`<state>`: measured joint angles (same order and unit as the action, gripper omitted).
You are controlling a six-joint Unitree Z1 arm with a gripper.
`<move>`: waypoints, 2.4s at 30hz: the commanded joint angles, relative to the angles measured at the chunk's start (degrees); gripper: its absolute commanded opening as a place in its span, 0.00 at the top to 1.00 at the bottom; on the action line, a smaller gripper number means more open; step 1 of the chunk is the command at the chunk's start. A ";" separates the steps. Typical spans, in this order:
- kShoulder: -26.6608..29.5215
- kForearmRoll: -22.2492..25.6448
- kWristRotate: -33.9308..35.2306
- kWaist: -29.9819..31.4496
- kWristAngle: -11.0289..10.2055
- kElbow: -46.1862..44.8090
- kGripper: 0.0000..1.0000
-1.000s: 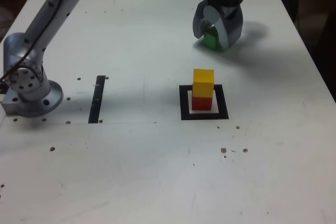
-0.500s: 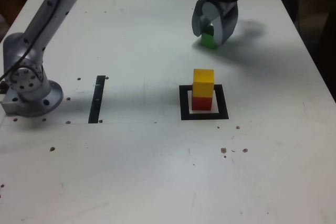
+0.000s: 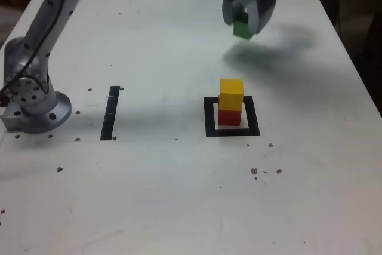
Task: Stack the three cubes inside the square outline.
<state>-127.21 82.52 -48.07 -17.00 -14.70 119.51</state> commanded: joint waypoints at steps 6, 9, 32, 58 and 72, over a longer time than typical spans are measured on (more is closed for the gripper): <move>4.73 10.23 15.38 4.69 1.58 1.80 1.00; 7.41 11.16 23.71 7.81 4.21 0.39 1.00; 11.81 11.17 53.73 23.90 12.15 -9.12 1.00; 7.13 10.75 54.39 25.09 10.19 -8.22 0.94; 5.84 10.66 54.32 25.08 9.42 -7.12 0.74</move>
<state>-120.96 92.66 6.33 8.10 -5.25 112.12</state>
